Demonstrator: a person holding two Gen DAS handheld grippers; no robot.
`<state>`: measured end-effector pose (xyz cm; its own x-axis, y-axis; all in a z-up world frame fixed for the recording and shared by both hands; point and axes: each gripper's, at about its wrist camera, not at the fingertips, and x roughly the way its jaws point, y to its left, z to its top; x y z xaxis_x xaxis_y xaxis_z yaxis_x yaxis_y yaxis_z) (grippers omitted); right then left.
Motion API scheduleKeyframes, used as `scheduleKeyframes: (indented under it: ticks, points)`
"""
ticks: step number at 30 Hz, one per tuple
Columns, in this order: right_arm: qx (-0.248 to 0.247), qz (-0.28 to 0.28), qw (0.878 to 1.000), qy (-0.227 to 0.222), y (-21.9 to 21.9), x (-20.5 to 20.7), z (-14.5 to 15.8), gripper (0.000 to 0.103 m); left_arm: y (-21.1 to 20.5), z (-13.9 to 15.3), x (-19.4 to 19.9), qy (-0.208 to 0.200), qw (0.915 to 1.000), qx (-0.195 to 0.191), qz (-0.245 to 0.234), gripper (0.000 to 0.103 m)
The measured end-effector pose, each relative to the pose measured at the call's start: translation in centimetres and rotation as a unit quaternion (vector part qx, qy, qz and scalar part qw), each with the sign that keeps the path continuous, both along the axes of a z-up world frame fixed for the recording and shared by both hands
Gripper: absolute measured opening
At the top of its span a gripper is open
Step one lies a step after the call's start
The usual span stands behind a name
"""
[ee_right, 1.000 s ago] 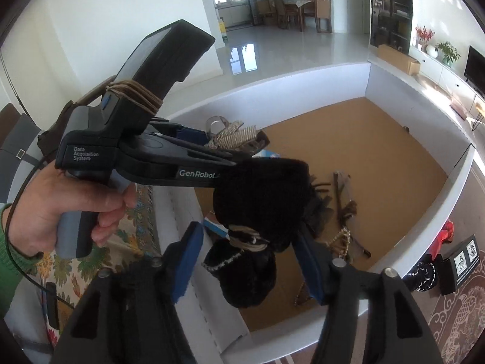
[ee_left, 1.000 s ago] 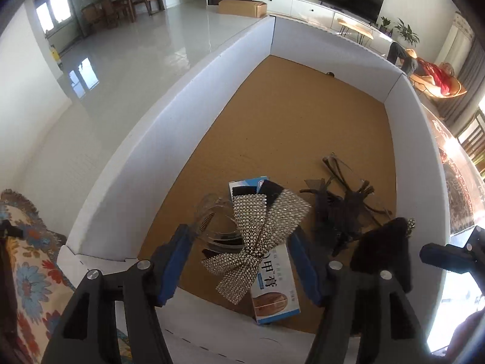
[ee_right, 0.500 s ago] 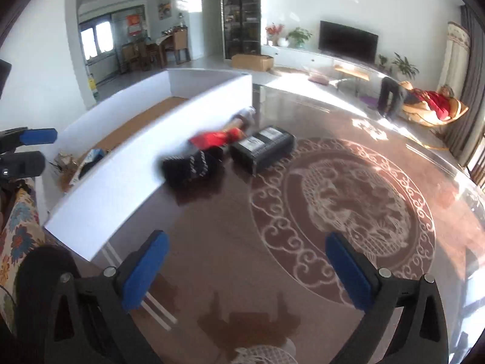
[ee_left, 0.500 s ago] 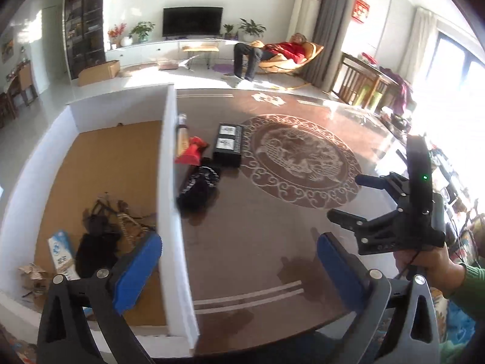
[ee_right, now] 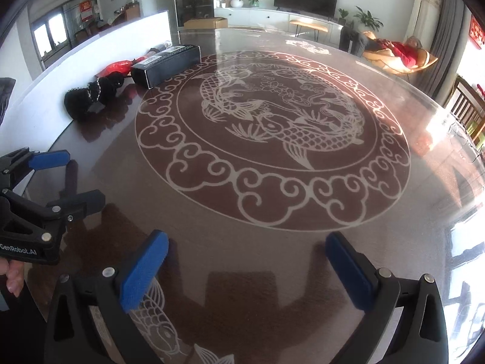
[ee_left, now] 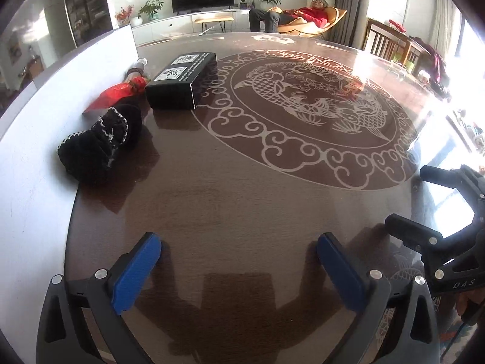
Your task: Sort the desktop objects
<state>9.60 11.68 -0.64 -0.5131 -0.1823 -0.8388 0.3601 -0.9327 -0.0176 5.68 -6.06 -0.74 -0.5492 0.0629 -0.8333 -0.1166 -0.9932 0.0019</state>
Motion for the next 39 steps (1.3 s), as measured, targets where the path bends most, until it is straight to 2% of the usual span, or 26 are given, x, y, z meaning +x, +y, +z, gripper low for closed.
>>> scheduleKeyframes:
  ticks: [8,39]
  points:
    - [-0.006,-0.007,1.000,0.008,0.31,-0.18,0.20,0.103,-0.44,0.09,-0.92,0.007,1.0000,0.002,0.007,0.103]
    - [-0.007,-0.007,1.000,0.007,0.22,-0.19,0.19,0.103,-0.32,0.32,-0.26,0.008,0.9999,0.003,0.007,0.103]
